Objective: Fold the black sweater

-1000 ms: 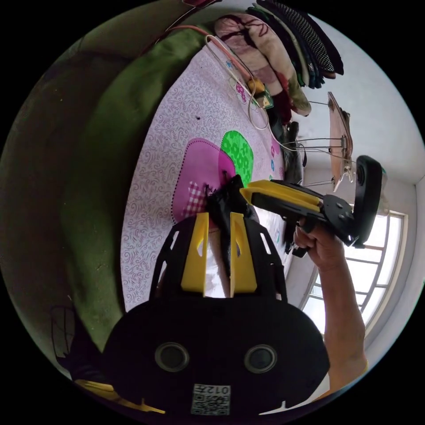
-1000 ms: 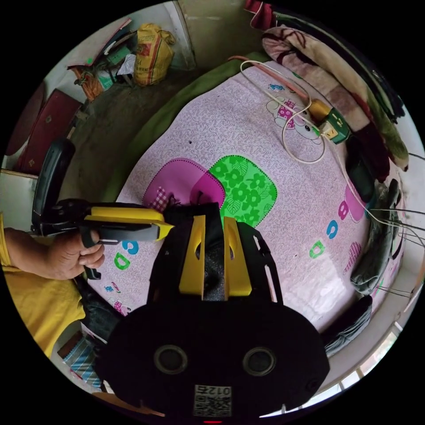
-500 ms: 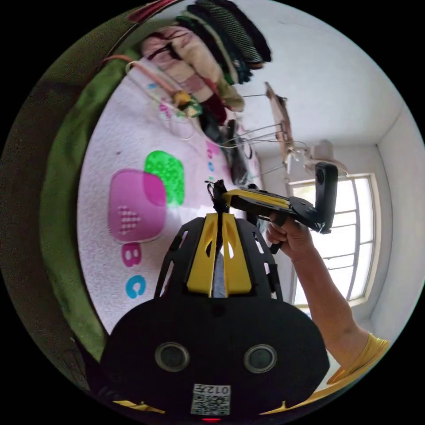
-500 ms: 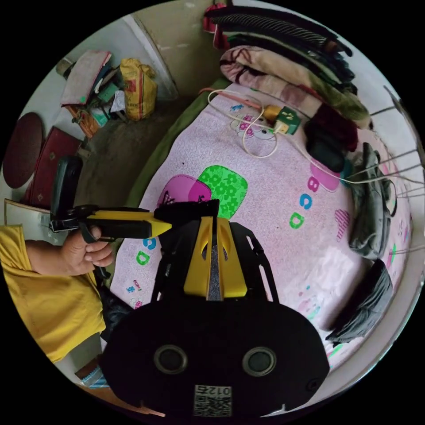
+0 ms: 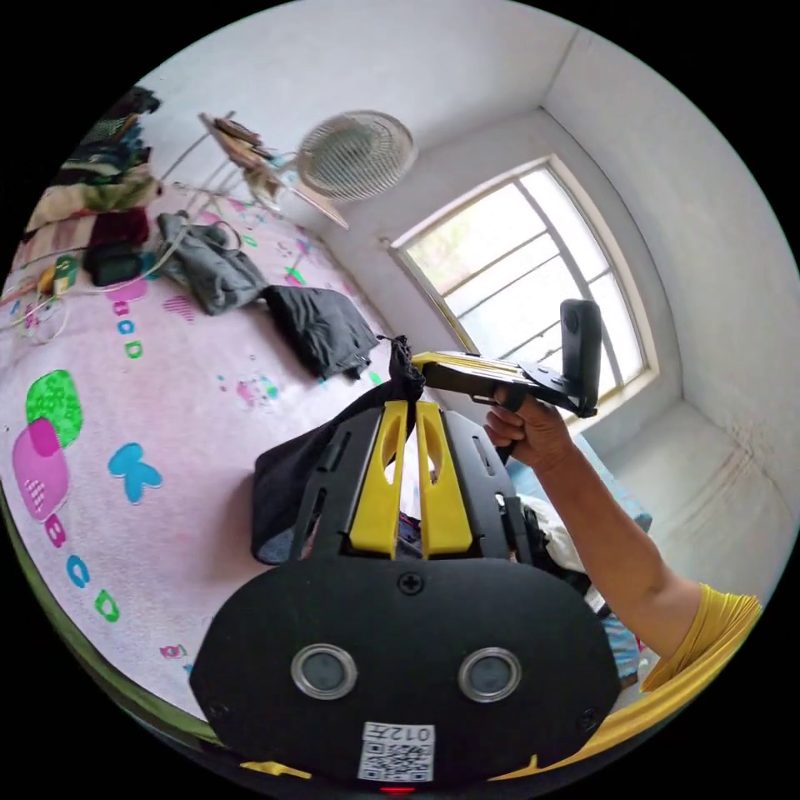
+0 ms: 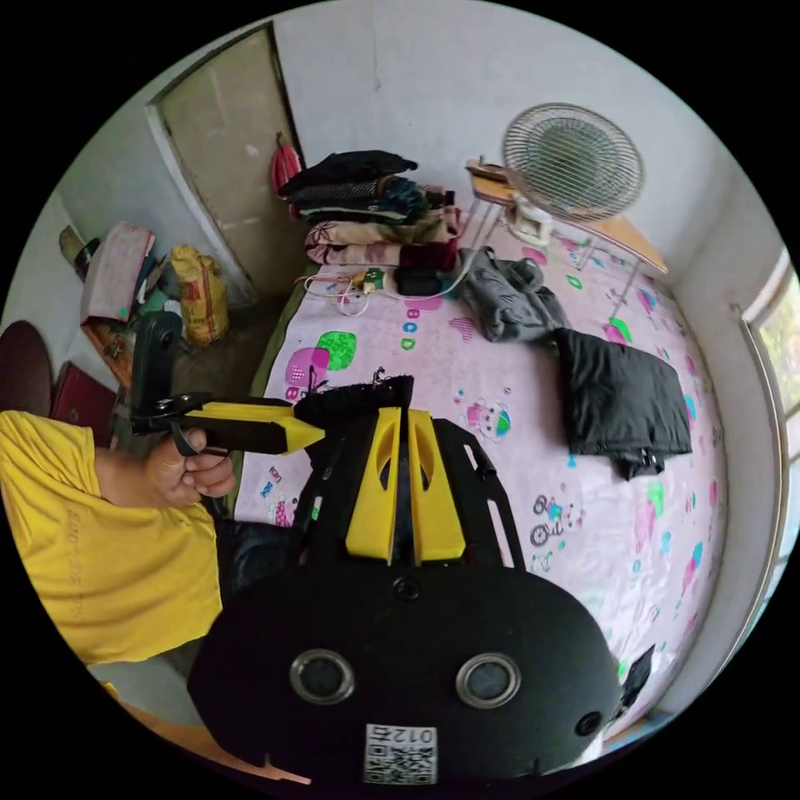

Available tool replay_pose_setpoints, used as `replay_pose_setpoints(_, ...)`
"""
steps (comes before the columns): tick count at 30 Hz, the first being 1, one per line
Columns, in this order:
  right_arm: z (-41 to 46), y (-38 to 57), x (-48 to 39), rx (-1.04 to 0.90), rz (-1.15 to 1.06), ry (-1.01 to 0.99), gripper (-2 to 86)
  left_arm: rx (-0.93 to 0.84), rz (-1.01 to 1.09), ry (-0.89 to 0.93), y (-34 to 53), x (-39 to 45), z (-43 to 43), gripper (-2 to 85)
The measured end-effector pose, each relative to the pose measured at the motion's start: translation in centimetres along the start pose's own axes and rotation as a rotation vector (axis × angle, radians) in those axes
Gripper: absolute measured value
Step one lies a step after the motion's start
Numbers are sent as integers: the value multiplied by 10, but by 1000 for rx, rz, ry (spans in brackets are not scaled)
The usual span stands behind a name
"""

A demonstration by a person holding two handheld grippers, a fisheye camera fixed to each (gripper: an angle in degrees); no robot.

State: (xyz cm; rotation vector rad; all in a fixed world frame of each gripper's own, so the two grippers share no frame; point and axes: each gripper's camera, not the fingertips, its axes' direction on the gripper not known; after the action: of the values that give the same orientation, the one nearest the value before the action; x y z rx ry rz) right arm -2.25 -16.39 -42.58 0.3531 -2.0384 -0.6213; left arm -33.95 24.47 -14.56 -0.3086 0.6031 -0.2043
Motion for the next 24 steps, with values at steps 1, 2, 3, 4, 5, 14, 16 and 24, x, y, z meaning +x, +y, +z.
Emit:
replay_pose_setpoints(1,-30,21,9,23,43,18,9,-33,39,19,7,24,18,4)
replay_pose_setpoints(2,-45,32,14,34,65,27,9,-67,78,36,14,48,37,4)
replay_pose_setpoints(3,-74,55,23,54,106,42,9,-85,97,46,17,61,46,4)
replay_pose_setpoints(4,-101,78,31,73,147,56,9,-122,138,62,26,85,66,4)
replay_pose_setpoints(5,-114,89,35,82,168,62,9,-159,180,71,36,108,87,4)
replay_pose_setpoints(14,-250,267,84,155,489,54,9,-435,364,125,141,232,237,4)
replay_pose_setpoints(16,-267,307,91,131,567,42,9,-509,401,109,163,247,267,4)
replay_pose_setpoints(24,-298,381,111,92,764,-42,9,-793,442,71,231,278,373,3)
